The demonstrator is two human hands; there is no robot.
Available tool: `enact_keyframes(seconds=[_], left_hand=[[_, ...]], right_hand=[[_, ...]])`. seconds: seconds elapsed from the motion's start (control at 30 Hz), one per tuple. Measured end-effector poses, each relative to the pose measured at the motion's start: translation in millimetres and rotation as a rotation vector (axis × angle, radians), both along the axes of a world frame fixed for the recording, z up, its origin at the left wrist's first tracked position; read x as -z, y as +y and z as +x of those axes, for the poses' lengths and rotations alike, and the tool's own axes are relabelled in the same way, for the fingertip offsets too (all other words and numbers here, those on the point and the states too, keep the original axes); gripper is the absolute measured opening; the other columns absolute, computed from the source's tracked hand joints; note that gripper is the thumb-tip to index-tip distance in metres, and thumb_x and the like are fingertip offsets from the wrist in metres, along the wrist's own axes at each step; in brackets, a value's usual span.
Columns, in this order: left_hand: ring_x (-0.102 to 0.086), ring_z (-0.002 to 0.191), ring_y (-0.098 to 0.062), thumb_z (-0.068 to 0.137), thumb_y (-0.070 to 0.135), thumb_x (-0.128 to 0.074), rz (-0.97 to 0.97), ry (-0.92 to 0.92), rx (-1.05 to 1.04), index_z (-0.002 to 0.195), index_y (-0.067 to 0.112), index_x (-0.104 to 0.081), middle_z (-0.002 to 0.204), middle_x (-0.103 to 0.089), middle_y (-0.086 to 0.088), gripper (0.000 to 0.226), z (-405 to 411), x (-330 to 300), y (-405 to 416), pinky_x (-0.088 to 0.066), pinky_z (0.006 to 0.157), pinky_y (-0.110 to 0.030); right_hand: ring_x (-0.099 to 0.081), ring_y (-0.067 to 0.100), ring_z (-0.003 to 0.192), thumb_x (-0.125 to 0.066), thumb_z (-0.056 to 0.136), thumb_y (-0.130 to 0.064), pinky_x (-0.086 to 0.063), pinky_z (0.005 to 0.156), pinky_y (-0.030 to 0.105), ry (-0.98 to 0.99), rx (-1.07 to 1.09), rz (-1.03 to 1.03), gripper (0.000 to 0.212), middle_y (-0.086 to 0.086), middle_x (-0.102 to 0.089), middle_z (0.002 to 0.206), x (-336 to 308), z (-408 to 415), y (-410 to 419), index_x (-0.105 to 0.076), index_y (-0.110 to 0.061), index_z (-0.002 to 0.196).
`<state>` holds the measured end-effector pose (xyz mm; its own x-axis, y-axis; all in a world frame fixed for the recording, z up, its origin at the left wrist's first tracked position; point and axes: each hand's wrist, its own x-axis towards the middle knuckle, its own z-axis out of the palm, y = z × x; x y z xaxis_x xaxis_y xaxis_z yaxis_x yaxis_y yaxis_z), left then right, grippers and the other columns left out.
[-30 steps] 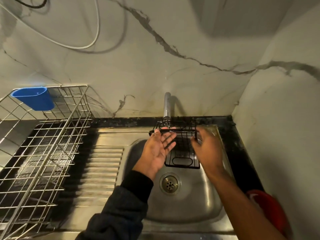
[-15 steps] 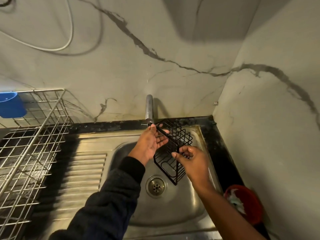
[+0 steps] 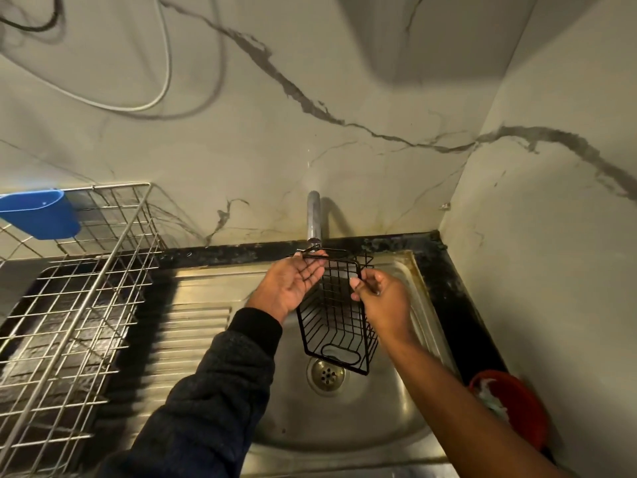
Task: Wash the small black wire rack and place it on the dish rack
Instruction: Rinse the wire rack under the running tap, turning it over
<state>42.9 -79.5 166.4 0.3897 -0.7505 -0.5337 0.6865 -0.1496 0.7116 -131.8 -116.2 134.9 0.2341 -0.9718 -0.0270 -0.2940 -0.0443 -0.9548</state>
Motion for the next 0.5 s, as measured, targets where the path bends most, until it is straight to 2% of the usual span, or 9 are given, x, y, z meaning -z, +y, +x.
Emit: enact_keyframes(seconds=[0.07,0.17,0.27,0.37,0.43,0.5], left_hand=[[-0.074,0.094,-0.022,0.106,0.009,-0.042,-0.015,0.035,-0.019,0.107,0.001,-0.066,0.101,-0.077,-0.016,0.026,7,1,4,-0.057,0.083,-0.033],[-0.077,0.086,-0.022,0.106,0.004,-0.041,-0.045,0.078,-0.055,0.104,-0.003,-0.064,0.092,-0.079,-0.017,0.024,19,3,11,-0.057,0.08,-0.033],[-0.078,0.089,-0.024,0.104,-0.002,-0.041,-0.064,0.104,-0.076,0.113,-0.008,-0.06,0.098,-0.078,-0.021,0.022,28,1,20,-0.058,0.083,-0.035],[-0.074,0.1,-0.03,0.104,-0.001,-0.041,-0.077,0.15,-0.105,0.109,-0.009,-0.059,0.108,-0.072,-0.027,0.02,33,-3,29,-0.055,0.098,-0.041],[-0.069,0.111,-0.032,0.108,0.009,-0.039,-0.099,0.192,-0.131,0.105,-0.007,-0.06,0.112,-0.071,-0.026,0.026,34,-7,33,-0.048,0.11,-0.043],[-0.065,0.121,-0.033,0.109,0.016,-0.037,-0.121,0.216,-0.137,0.107,-0.005,-0.061,0.117,-0.07,-0.025,0.032,37,-8,36,-0.043,0.116,-0.043]], right_hand=[[-0.073,0.001,0.073,-0.073,0.091,-0.02,-0.06,0.071,0.023,0.011,-0.017,0.002,0.023,-0.01,-0.073,0.09,0,10,-4,-0.069,-0.018,0.113],[-0.072,-0.001,0.073,-0.071,0.092,-0.019,-0.055,0.063,0.013,0.054,-0.057,-0.01,0.021,-0.009,-0.075,0.092,0,23,-7,-0.069,-0.018,0.113],[-0.072,-0.001,0.076,-0.07,0.092,-0.019,-0.052,0.06,0.012,0.094,-0.071,-0.019,0.025,-0.007,-0.077,0.1,0,34,-12,-0.069,-0.018,0.117],[-0.068,-0.003,0.075,-0.069,0.093,-0.015,-0.049,0.058,0.01,0.148,-0.083,-0.036,0.024,-0.007,-0.076,0.1,-3,45,-15,-0.07,-0.018,0.116],[-0.067,-0.005,0.072,-0.067,0.094,-0.012,-0.046,0.055,0.006,0.165,-0.104,-0.06,0.021,-0.009,-0.075,0.093,-5,52,-18,-0.071,-0.019,0.113],[-0.068,-0.003,0.068,-0.067,0.095,-0.014,-0.048,0.056,0.008,0.171,-0.107,-0.049,0.017,-0.011,-0.074,0.087,-6,58,-22,-0.072,-0.02,0.11]])
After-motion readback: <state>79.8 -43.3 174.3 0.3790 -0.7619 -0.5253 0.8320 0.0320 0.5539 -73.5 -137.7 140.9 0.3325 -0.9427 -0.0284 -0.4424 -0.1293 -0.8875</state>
